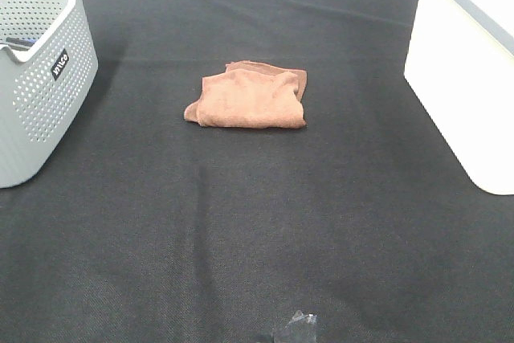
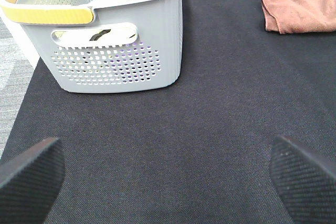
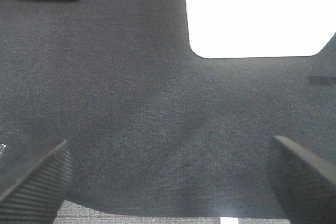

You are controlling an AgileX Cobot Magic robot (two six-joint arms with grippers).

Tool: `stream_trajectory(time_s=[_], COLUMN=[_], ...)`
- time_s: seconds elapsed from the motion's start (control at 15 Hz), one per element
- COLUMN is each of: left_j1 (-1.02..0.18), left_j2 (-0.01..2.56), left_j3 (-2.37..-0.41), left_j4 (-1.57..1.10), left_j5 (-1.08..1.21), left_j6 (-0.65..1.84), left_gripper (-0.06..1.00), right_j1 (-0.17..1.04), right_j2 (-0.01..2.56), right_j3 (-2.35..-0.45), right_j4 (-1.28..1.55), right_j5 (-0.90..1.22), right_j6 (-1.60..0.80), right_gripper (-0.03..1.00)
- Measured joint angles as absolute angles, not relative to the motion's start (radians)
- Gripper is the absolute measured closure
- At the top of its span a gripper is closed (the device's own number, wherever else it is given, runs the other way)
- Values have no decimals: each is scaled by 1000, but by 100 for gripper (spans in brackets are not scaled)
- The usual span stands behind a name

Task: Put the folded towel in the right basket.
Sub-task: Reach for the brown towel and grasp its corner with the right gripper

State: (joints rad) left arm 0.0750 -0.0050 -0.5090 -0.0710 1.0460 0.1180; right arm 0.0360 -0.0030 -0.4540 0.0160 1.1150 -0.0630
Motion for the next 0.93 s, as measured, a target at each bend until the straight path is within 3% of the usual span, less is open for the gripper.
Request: stream_trajectory(time_s=[0.93], left_j1=[75], left_j2=[-5], left_j3=[-509], left_j4=[-71], left_j5=[1046], left_j6=[118], left_gripper=[-5], right_j1=[36], right_j2=[-3], right_j3=[-454], right_j4=[16], right_j5=[1115], right_j6=[-63], right_gripper=[-1])
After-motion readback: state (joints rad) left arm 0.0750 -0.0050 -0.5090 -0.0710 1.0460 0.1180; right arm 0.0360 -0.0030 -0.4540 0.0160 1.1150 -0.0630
